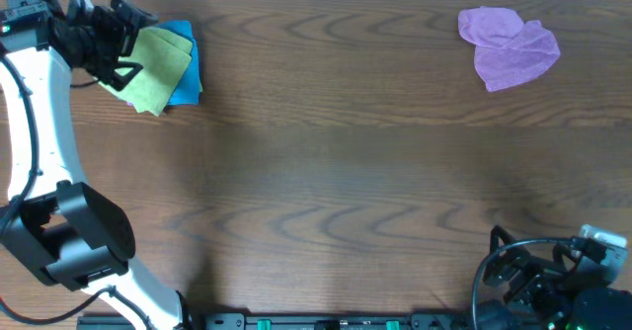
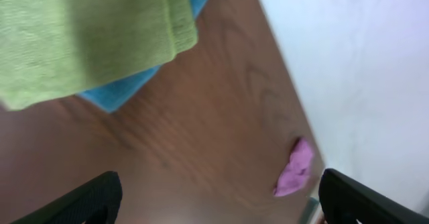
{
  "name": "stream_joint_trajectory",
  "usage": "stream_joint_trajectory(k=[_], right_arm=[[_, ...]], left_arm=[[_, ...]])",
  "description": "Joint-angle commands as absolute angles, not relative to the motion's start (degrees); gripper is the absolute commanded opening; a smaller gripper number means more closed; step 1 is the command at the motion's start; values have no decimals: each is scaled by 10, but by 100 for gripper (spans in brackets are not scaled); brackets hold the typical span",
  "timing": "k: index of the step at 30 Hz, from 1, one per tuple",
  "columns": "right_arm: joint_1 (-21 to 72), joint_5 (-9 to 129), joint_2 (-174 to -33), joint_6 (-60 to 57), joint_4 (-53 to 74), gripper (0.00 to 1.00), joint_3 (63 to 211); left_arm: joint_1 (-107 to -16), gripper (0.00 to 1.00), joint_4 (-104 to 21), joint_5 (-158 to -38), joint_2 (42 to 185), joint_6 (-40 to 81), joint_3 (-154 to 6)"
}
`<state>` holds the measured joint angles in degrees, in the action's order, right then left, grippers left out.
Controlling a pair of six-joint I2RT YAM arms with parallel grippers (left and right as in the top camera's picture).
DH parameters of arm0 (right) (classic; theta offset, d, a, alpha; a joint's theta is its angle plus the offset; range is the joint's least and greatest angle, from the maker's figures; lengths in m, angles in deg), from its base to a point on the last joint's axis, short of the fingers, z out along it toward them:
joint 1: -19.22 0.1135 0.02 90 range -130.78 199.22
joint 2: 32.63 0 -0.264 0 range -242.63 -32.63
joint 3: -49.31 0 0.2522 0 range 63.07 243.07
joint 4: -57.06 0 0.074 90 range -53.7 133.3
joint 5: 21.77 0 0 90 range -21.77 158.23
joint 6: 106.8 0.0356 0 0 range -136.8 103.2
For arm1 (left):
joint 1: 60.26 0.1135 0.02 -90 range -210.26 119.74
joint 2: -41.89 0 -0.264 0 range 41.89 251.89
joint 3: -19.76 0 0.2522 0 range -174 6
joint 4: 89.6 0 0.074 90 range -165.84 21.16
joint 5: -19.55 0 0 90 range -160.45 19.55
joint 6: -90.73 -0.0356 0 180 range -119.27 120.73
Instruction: Fold the cloth
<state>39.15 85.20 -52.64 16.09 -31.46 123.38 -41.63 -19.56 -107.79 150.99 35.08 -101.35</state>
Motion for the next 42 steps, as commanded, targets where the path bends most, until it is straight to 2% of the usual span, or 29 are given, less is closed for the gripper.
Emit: stream_joint_trajectory(k=[1,6,10,15,20,25,30,42], right_arm=[[386,862,-524,168,-315,99,1233],[386,862,-524,168,-315,99,1233],[386,862,-524,168,-315,99,1233],[386,862,-524,168,-315,99,1233],[386,862,-524,168,-315,99,1233],[386,862,-524,168,-315,99,1233],[386,862,-524,168,-315,99,1233],[386,862,-524,168,-315,99,1233]], left_arm=[[-418,95,-177,-1011,1478,263,-1012],[-445,95,-180,-846,1369,209,-1004],[-488,95,-257,-739,1255,163,-923],[-508,95,-446,-728,1063,118,-662],[-509,95,-550,-728,881,100,-433],[-509,95,-539,-728,677,55,-256],[-509,95,-504,-728,535,24,-149],[-531,95,-355,-698,421,24,-68]])
